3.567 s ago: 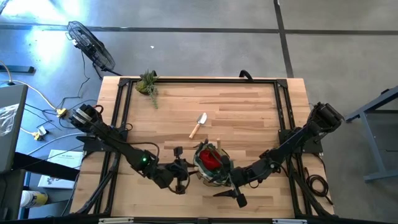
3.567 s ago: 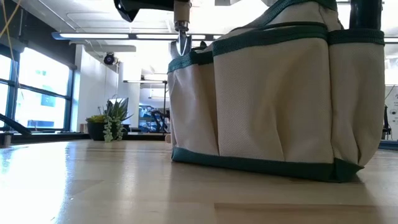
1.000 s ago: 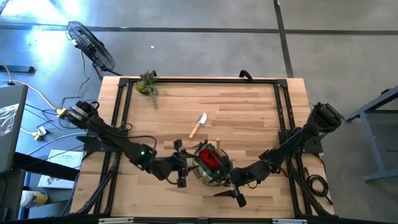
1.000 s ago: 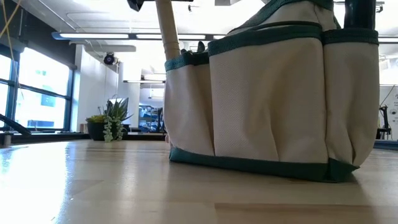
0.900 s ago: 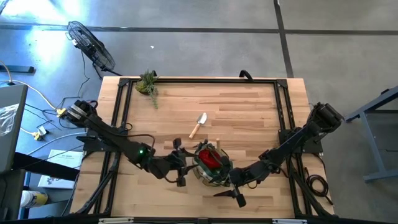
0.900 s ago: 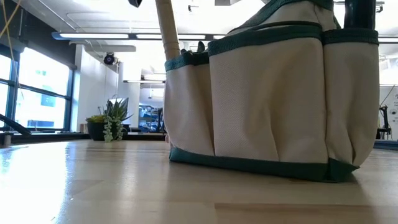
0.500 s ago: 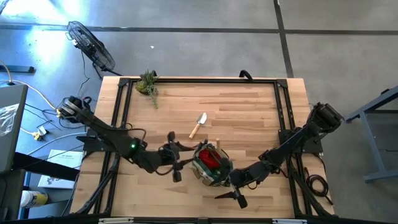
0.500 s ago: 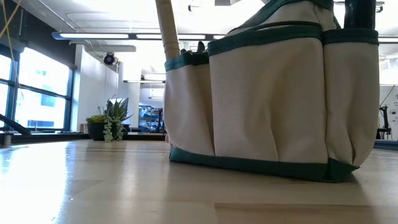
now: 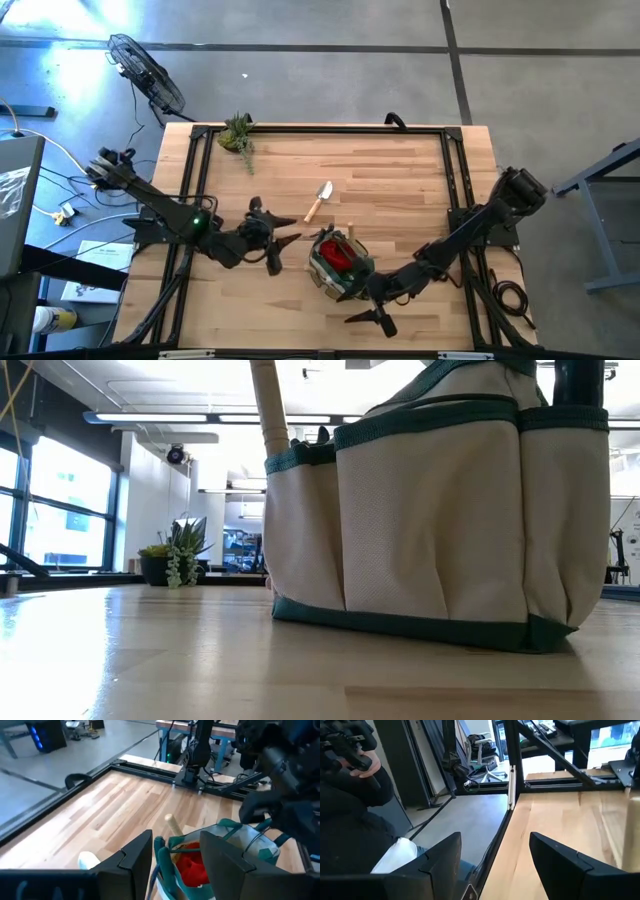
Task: Pick & Place Garden tools in Gardening bag
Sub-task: Put the trowel into the light brown gardening bag
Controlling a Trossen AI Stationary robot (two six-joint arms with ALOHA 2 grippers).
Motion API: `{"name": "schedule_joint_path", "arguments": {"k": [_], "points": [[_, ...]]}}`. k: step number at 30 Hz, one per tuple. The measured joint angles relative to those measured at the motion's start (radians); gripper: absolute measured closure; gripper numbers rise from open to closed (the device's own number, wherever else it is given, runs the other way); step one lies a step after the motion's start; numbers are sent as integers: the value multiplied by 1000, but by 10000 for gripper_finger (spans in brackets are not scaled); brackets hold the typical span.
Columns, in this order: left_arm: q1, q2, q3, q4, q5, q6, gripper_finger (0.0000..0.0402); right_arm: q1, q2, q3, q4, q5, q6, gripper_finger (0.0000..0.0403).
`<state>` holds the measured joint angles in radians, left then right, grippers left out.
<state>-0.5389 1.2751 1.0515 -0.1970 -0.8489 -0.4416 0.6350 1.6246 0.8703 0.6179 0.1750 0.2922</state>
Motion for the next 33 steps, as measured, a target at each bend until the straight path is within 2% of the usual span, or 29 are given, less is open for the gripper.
{"name": "schedule_joint_path", "arguments": {"k": [4, 8, 12, 21, 27, 33], "points": [[54, 1, 0, -17, 67, -16, 243, 0, 32, 0, 18, 1, 45, 176], [159, 1, 0, -39, 218, -18, 243, 0, 74, 0, 70, 3, 102, 176], [257, 1, 0, -69, 325, 10, 243, 1, 100, 0, 138, 0, 136, 176], [419, 1, 3, -133, 546, 26, 243, 55, 101, 0, 232, -25, 81, 176], [532, 1, 64, -387, 690, -10, 243, 96, 101, 0, 241, -15, 84, 176], [652, 1, 166, -663, 872, -65, 243, 131, 101, 0, 240, 77, 102, 176]]}}
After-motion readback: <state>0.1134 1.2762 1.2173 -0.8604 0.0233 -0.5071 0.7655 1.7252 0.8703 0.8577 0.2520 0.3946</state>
